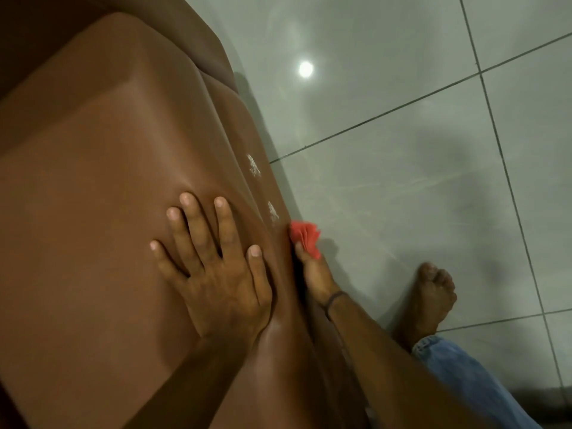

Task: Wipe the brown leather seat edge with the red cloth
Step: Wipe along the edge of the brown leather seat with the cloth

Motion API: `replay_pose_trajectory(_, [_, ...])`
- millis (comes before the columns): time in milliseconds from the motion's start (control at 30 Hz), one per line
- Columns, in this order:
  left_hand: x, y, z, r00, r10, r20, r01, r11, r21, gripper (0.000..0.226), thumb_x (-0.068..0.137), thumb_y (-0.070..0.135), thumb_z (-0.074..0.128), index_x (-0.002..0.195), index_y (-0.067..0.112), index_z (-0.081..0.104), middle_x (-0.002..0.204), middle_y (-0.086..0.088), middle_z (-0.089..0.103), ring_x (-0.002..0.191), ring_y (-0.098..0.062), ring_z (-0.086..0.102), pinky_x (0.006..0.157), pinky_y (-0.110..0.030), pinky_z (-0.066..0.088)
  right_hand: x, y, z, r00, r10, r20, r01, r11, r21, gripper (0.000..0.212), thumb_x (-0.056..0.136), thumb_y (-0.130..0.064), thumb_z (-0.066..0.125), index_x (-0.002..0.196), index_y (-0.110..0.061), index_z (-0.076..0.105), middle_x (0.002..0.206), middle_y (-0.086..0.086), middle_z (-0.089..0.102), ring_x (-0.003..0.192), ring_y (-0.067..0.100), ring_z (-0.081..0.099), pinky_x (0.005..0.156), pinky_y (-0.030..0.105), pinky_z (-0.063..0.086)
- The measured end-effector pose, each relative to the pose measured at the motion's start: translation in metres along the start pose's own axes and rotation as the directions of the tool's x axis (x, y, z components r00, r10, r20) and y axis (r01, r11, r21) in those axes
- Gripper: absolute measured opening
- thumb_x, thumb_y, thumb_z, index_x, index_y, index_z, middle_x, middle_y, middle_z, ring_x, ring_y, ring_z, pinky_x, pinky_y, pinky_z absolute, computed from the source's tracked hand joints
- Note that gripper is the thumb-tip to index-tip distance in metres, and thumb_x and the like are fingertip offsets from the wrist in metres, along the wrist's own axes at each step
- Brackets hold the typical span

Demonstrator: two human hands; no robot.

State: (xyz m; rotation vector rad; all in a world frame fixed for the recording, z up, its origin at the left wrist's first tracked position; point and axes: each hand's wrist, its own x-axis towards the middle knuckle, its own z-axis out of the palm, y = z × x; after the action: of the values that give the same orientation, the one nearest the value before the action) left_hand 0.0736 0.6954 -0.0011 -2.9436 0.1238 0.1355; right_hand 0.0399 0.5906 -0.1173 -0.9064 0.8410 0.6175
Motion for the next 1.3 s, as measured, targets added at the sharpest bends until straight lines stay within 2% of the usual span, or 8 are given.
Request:
replay_pose_trajectory(200, [0.000, -0.001, 0.004, 1.000, 0.003, 0.016, -0.003, 1.000, -0.030, 0.080, 0.106, 0.045, 0.031, 0.173, 0.020, -0.005, 0.181, -0.011, -0.017, 0.168, -0.029, -0.017, 0.132, -0.064, -0.005, -0.042, -0.002, 0.016, 0.993, -0.083, 0.081, 0.088, 0.994, -0.071, 0.063, 0.089, -0.071, 0.062, 0.148, -0.050, 0.053, 0.159, -0.031, 0.050, 0.153, -0.006, 0.043, 0.132, 0.025, 0.029])
replay_pose_trajectory(500, [0.001, -0.002, 0.009, 0.999, 0.004, 0.047, -0.004, 1.000, 0.001, 0.078, 0.107, 0.045, 0.027, 0.173, 0.019, -0.004, 0.179, -0.013, -0.020, 0.168, -0.031, -0.018, 0.131, -0.066, -0.006, 0.025, -0.071, 0.045, 0.999, 0.032, 0.029, -0.030, 0.998, -0.053, 0.046, 0.110, -0.015, 0.048, 0.156, -0.007, 0.050, 0.160, 0.013, 0.053, 0.150, 0.029, 0.050, 0.130, 0.047, 0.035])
replay_pose_trajectory(667, [0.002, 0.000, 0.003, 0.997, -0.013, 0.079, 0.016, 0.999, -0.032, 0.081, 0.106, 0.044, 0.032, 0.173, 0.020, -0.008, 0.180, -0.012, -0.021, 0.168, -0.034, -0.011, 0.130, -0.068, -0.003, -0.049, -0.078, -0.063, 0.817, -0.273, -0.509, -0.246, 0.632, -0.735, 0.037, 0.095, 0.012, 0.044, 0.128, 0.021, 0.057, 0.122, 0.043, 0.063, 0.114, 0.051, 0.070, 0.107, 0.008, 0.011])
replay_pose_trajectory(733, [0.001, 0.003, 0.000, 0.996, -0.016, 0.084, 0.020, 0.999, -0.040, 0.084, 0.105, 0.042, 0.036, 0.173, 0.020, -0.009, 0.181, -0.013, -0.017, 0.167, -0.036, -0.005, 0.130, -0.069, 0.000, -0.068, -0.066, -0.109, 0.721, -0.016, -0.693, -0.590, 0.510, -0.625, 0.042, 0.106, 0.002, 0.036, 0.145, 0.012, 0.046, 0.143, 0.036, 0.052, 0.135, 0.042, 0.056, 0.110, 0.042, 0.033])
replay_pose_trajectory(867, [-0.001, 0.000, 0.004, 0.999, -0.005, 0.054, 0.006, 1.000, -0.029, 0.083, 0.105, 0.042, 0.035, 0.173, 0.020, -0.006, 0.180, -0.011, -0.018, 0.169, -0.033, -0.012, 0.131, -0.066, -0.005, -0.033, -0.098, -0.028, 0.852, 0.180, -0.492, -0.434, 0.769, -0.470, 0.034, 0.109, -0.020, 0.030, 0.121, -0.051, 0.023, 0.104, 0.033, 0.064, 0.129, 0.015, 0.067, 0.097, 0.024, 0.046])
replay_pose_trajectory(900, [-0.001, -0.001, 0.006, 0.999, -0.002, 0.051, 0.003, 1.000, -0.030, 0.081, 0.106, 0.043, 0.033, 0.173, 0.020, -0.005, 0.180, -0.011, -0.018, 0.169, -0.031, -0.014, 0.131, -0.065, -0.005, -0.006, -0.119, 0.010, 0.939, 0.124, -0.322, -0.236, 0.911, -0.339, 0.059, 0.110, -0.015, 0.036, 0.057, 0.002, 0.053, 0.099, 0.035, 0.072, 0.119, 0.002, 0.071, 0.101, 0.016, 0.050])
replay_pose_trajectory(1000, [-0.001, 0.000, 0.004, 0.999, 0.000, 0.043, 0.002, 0.999, -0.043, 0.076, 0.108, 0.044, 0.028, 0.174, 0.021, -0.003, 0.181, -0.011, -0.016, 0.169, -0.030, -0.014, 0.132, -0.064, -0.005, 0.037, -0.125, 0.078, 0.987, -0.130, 0.099, 0.138, 0.987, -0.079, 0.045, 0.110, -0.006, 0.047, 0.153, 0.006, 0.049, 0.158, 0.024, 0.054, 0.150, 0.017, 0.049, 0.133, 0.037, 0.033])
replay_pose_trajectory(1300, [0.003, 0.001, -0.031, 0.995, 0.010, 0.104, -0.003, 0.997, -0.072, 0.078, 0.100, 0.043, 0.044, 0.169, 0.013, 0.023, 0.175, -0.022, 0.025, 0.161, -0.041, 0.024, 0.126, -0.071, 0.021, 0.091, -0.117, 0.067, 0.999, -0.043, 0.027, 0.045, 0.997, -0.065, 0.047, 0.112, -0.015, 0.044, 0.159, -0.007, 0.044, 0.161, 0.000, 0.048, 0.152, 0.012, 0.039, 0.120, 0.009, 0.038])
